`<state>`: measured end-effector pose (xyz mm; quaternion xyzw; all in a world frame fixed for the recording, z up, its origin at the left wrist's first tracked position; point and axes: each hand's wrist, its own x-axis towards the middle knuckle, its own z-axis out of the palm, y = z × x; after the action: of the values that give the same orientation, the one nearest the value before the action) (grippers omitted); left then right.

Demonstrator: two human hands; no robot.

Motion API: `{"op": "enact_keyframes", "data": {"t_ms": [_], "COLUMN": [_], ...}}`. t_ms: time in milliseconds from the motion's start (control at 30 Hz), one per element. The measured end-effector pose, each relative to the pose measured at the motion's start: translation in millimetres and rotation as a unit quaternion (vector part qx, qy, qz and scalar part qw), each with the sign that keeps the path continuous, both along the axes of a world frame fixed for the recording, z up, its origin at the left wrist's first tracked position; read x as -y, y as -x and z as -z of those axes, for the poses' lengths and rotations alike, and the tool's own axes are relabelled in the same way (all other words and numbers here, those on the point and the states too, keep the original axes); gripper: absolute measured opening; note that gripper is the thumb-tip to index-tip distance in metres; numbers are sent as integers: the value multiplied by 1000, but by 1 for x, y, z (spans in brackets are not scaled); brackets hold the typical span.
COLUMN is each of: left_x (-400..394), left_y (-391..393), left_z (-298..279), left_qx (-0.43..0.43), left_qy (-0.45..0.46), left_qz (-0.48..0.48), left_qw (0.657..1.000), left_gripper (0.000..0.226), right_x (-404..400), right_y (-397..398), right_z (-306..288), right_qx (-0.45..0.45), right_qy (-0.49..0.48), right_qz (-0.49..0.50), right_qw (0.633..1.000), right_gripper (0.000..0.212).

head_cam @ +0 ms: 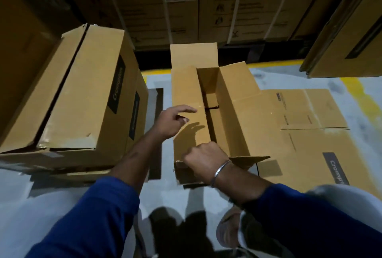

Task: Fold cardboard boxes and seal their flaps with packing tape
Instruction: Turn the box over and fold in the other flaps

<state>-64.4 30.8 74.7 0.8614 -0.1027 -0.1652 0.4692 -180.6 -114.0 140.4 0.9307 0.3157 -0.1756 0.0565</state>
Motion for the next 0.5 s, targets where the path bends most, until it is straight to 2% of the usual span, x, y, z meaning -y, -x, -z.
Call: {"op": "enact_keyframes", "data": {"t_ms": [67,100,167,233,267,333,400,433,500], "left_x": [16,26,42,49,49,47,46,47,46], "left_y": [-3,-4,-6,-10,-11,-10,-6,-5,-7], "left_z": [7,12,22,31,34,45,55,55,43], "left_qx": [18,30,37,38,39,74,149,183,237], "left_qy": [-113,-171,-279,-369,-403,-442,-457,-465,-467], "left_qz": [143,220,349,433,459,484,478,464,425], "left_qw": [983,960,894,822,791,752,736,732,738], "left_gripper": [55,58,67,75,78,86,88,81,52], "right_x": [-2,-4,-5,-6,-6,-9,-13,-15,-15], "right_y": [0,0,2,5,7,12,14,13,9], "right_z": [8,12,19,29,34,42,47,47,47], "right_qx": [-12,-21,-31,-24,-24,-33,-35,-35,-35], "right_qy": [5,9,12,11,12,10,14,12,3], "right_qz": [-10,-15,-24,-36,-44,-56,-63,-63,-56], "right_qw": [1000,1000,999,999,999,998,997,997,998], "right_gripper": [16,16,16,16,16,17,16,16,18]}}
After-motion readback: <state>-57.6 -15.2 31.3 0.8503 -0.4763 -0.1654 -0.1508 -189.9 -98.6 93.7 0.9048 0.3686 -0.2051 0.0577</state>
